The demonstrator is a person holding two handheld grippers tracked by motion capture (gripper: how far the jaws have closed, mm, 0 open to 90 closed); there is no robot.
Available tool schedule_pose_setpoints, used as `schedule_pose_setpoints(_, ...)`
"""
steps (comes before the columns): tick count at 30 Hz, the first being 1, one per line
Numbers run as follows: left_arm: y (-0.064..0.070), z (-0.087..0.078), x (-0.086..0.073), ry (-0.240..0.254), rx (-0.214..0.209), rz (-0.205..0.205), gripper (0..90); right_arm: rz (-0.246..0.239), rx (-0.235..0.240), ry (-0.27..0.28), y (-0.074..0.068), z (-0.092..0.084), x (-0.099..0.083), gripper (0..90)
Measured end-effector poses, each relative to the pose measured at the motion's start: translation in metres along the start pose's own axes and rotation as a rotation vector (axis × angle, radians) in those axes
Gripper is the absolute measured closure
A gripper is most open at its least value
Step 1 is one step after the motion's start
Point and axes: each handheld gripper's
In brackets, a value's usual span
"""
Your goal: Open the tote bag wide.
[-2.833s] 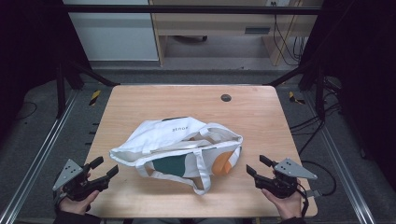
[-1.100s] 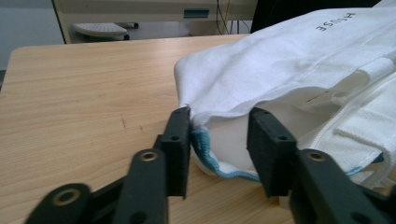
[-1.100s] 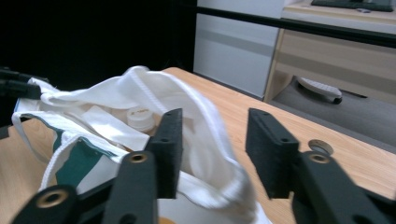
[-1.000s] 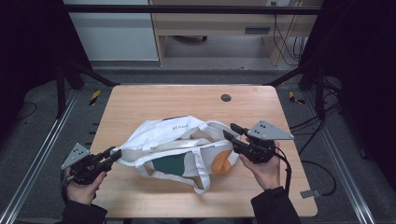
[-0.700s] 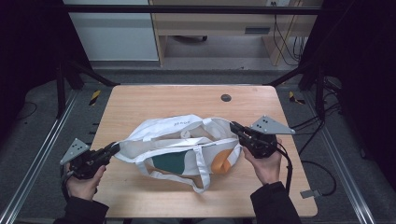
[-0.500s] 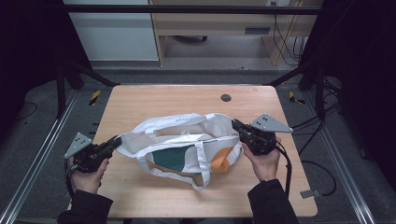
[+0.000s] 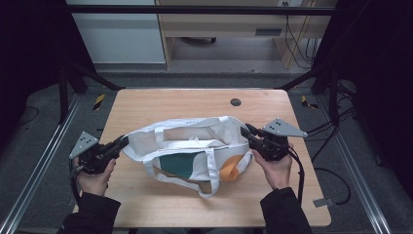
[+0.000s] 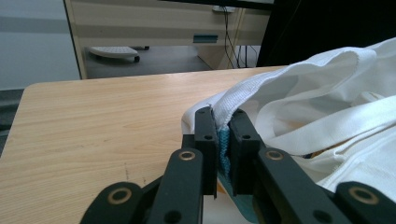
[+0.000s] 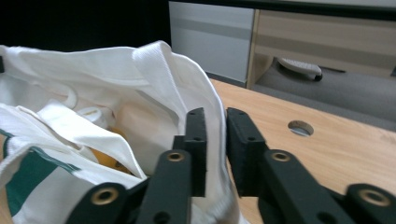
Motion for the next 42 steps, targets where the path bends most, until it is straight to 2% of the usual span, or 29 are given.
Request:
schedule_pose_setpoints(3, 0.003, 0.000, 0.003, 0.007, -0.005, 0.000, 83.9, -0.018, -0.003, 0.023, -0.004, 0.001, 0.006, 70.9)
schedule_pose_setpoints(7, 0.006, 0.000, 0.004, 0.018, -0.009, 0.011, 83.9, -0.027, 0.006, 0.021, -0.005, 0.005, 0.011, 72.4)
schedule_pose_setpoints(12, 0.005, -0.001, 0.003, 0.019, -0.017, 0.017, 83.7, -0.031, 0.006, -0.020, -0.006, 0.012, 0.010, 79.9)
schedule_pose_setpoints(14, 0.005, 0.000, 0.002, 0.019, -0.022, 0.023, 83.3, -0.027, 0.011, -0.030, -0.004, 0.012, 0.009, 87.4)
schedule_pose_setpoints(16, 0.006, 0.001, 0.003, 0.018, -0.021, 0.043, 81.7, -0.035, 0.003, -0.034, -0.004, 0.012, 0.009, 89.0)
schedule_pose_setpoints(18, 0.007, 0.002, 0.005, 0.019, 0.008, 0.070, 73.8, -0.039, -0.009, -0.033, -0.004, 0.012, 0.009, 89.2)
schedule_pose_setpoints(21, 0.006, 0.003, 0.007, 0.010, 0.019, 0.093, 71.8, -0.039, -0.015, -0.020, -0.003, 0.014, 0.009, 89.4)
schedule_pose_setpoints(23, 0.007, 0.007, 0.010, -0.004, 0.035, 0.131, 73.4, -0.036, -0.022, -0.017, -0.002, 0.017, 0.010, 89.4)
schedule_pose_setpoints(25, 0.007, 0.009, 0.012, -0.003, 0.034, 0.132, 75.9, -0.035, -0.023, -0.018, -0.001, 0.020, 0.010, 89.4)
schedule_pose_setpoints(27, 0.006, 0.014, 0.015, 0.001, 0.022, 0.113, 80.7, -0.026, -0.037, -0.027, 0.001, 0.026, 0.013, 89.4)
schedule_pose_setpoints(32, 0.005, 0.022, 0.018, -0.006, 0.029, 0.092, 82.7, -0.007, -0.078, -0.046, 0.007, 0.039, 0.016, 89.4)
schedule_pose_setpoints(33, 0.006, 0.023, 0.018, -0.004, 0.041, 0.085, 80.8, -0.009, -0.084, -0.049, 0.008, 0.041, 0.016, 89.4)
schedule_pose_setpoints(34, 0.006, 0.023, 0.018, -0.004, 0.041, 0.085, 73.8, -0.003, -0.088, -0.053, 0.008, 0.042, 0.016, 89.4)
schedule_pose_setpoints(35, 0.006, 0.021, 0.019, -0.002, 0.061, 0.081, 65.5, 0.001, -0.091, -0.055, 0.008, 0.042, 0.016, 89.4)
schedule_pose_setpoints(36, 0.004, 0.016, 0.019, 0.006, 0.062, 0.065, 62.5, 0.000, -0.090, -0.057, 0.008, 0.042, 0.016, 89.3)
schedule_pose_setpoints(38, 0.004, 0.011, 0.020, 0.019, 0.073, 0.065, 54.8, 0.002, -0.091, -0.061, 0.008, 0.041, 0.016, 89.3)
schedule_pose_setpoints(40, 0.006, 0.000, 0.020, 0.050, 0.086, 0.064, 54.4, 0.004, -0.092, -0.059, 0.008, 0.039, 0.015, 89.2)
schedule_pose_setpoints(42, 0.010, -0.016, 0.021, 0.078, 0.072, 0.062, 54.7, 0.002, -0.090, -0.059, 0.007, 0.037, 0.015, 89.1)
Point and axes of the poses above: each handheld gripper's, and its own axes: z roughly forward along the jaws, x roughly out of its top, y roughly to its right, and after that the axes turned 1 degree about -z, right-handed
